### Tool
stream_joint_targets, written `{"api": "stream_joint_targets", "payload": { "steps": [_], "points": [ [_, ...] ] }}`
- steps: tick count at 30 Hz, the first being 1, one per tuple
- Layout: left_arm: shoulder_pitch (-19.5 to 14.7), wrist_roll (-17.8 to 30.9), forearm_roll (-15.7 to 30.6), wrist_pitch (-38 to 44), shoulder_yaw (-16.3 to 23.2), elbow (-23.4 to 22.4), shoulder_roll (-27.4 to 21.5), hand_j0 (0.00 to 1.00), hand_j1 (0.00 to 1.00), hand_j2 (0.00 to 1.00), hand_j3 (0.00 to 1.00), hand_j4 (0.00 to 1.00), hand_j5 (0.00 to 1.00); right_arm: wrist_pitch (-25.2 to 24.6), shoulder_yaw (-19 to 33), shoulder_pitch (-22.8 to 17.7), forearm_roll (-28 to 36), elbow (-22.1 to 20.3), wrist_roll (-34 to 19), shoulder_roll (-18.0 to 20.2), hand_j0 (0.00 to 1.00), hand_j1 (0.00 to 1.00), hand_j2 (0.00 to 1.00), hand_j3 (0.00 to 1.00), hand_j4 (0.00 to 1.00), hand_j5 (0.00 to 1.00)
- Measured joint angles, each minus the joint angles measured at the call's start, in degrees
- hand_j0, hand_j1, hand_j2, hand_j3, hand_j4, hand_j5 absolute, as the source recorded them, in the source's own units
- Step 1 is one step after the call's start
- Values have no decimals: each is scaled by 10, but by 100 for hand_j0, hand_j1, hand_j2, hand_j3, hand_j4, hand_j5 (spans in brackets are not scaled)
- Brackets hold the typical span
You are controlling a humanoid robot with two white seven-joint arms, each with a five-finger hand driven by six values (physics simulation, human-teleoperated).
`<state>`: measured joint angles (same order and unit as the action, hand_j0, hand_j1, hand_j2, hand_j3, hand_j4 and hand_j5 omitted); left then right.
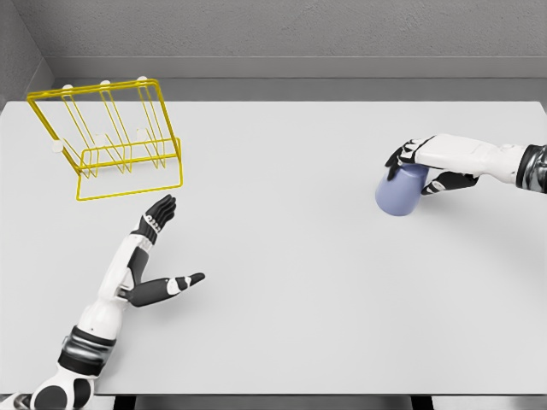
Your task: Place the cup on the cup holder with both arms
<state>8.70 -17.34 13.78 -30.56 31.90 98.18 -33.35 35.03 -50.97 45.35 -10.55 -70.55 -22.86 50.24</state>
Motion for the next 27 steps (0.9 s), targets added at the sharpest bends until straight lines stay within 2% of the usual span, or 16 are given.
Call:
{"api": "stream_joint_targets", "payload": {
  "steps": [4, 15, 27],
  "points": [
    [0, 0, 6, 1, 0, 0, 0, 100, 100, 100, 100, 100, 100, 0, 0, 0, 0, -1, 0, 0, 53, 53, 53, 53, 53, 53],
    [2, 0, 11, 11, -1, 1, 3, 100, 100, 100, 100, 100, 100, 0, 0, 4, -1, -4, -1, 0, 54, 54, 54, 54, 54, 54],
    [7, 0, 11, 13, -4, 4, 4, 100, 100, 100, 100, 100, 100, 1, -1, 25, -2, -39, -1, 6, 54, 54, 54, 54, 54, 54]
  ]
}}
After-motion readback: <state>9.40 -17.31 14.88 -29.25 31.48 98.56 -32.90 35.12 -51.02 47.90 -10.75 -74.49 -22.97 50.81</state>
